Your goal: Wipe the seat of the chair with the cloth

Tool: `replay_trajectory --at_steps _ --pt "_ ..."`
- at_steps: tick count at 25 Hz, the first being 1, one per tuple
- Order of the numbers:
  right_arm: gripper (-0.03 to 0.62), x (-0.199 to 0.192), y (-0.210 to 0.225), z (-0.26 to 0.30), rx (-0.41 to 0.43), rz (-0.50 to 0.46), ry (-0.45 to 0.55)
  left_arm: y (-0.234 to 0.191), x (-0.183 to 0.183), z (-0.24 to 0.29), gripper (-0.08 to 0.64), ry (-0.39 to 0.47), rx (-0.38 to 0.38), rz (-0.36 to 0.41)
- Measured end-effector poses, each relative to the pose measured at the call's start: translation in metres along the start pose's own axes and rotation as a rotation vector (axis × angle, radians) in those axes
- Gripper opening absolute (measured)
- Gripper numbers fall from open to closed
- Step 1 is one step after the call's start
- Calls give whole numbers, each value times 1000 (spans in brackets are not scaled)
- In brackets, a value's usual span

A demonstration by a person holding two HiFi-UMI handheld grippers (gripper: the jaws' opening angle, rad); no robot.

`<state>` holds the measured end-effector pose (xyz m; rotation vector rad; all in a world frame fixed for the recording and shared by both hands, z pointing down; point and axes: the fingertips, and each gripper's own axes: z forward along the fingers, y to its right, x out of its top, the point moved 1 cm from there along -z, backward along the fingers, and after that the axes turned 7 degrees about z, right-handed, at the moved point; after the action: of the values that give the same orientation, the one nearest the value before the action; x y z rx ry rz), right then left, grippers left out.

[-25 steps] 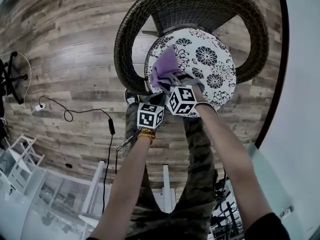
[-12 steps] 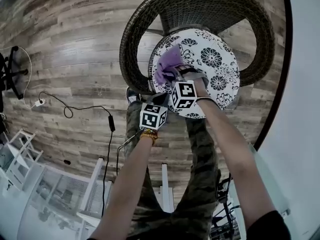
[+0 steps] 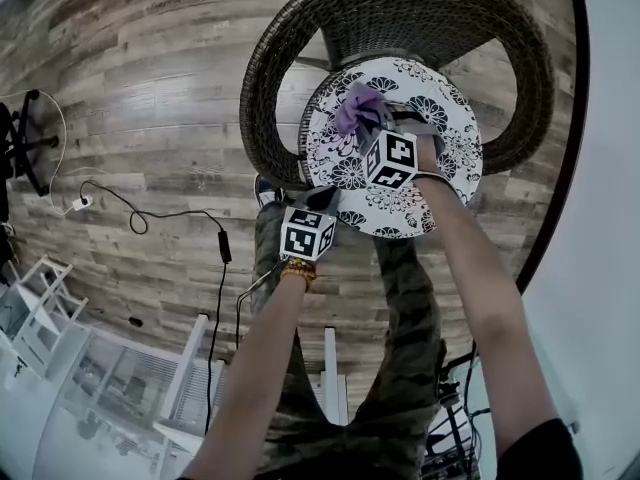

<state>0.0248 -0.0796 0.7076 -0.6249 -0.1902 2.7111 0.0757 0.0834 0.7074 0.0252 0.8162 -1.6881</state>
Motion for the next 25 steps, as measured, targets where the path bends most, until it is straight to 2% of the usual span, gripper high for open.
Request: replay_trajectory --at_steps 5,10,15,19,22,25 --pt "49 -22 28 -4 -52 45 -36 0 0 0 15 0 2 2" --pt "49 -54 64 -12 -119 161 -92 -2 -1 -1 15 0 0 0" --pt "49 -87 87 -26 -177 177 -149 -4 -2 -1 15 -1 1 0" --pt "49 -116 112 -47 -277 292 -182 -6 0 0 15 -5 0 -3" --pt "49 -120 117 -72 -331 396 -129 -3 -1 0 15 5 2 5" --pt "49 -103 111 -103 -343 499 13 -2 1 -5 17 27 5 23"
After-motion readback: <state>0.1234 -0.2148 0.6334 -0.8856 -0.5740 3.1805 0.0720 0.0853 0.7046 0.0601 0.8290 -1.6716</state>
